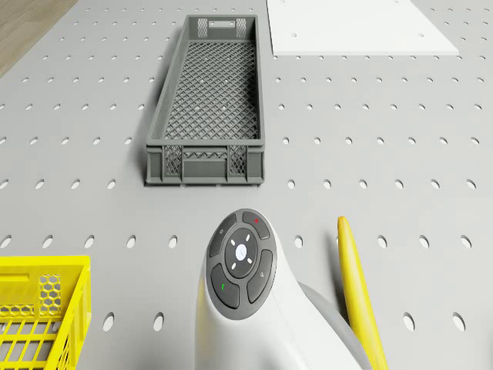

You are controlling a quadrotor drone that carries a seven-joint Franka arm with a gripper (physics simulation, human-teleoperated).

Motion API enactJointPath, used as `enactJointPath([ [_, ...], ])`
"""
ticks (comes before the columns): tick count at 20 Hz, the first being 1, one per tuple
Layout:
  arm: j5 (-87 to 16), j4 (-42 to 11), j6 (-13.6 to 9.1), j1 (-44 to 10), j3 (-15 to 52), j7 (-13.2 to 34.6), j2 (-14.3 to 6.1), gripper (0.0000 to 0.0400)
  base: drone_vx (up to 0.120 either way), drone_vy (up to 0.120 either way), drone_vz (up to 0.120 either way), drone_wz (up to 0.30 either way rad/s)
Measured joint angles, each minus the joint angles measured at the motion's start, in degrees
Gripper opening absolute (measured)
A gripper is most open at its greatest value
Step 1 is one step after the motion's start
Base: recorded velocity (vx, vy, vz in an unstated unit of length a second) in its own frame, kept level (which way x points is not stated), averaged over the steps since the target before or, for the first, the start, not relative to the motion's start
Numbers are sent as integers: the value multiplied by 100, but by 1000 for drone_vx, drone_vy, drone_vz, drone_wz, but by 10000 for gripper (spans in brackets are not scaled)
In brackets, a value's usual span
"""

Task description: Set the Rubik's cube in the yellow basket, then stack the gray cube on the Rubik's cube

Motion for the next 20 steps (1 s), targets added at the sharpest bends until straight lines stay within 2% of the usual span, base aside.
enactJointPath([
  [4, 162, -102, -109, 52, 180, 2, -6, 253, 0, 0, 10, 0],
  [10, 491, -268, -291, 123, 536, 16, -26, 251, 0, 0, 120, 0],
  [20, 675, -339, -357, 140, 726, 34, -55, 250, -116, 116, 120, 0],
])
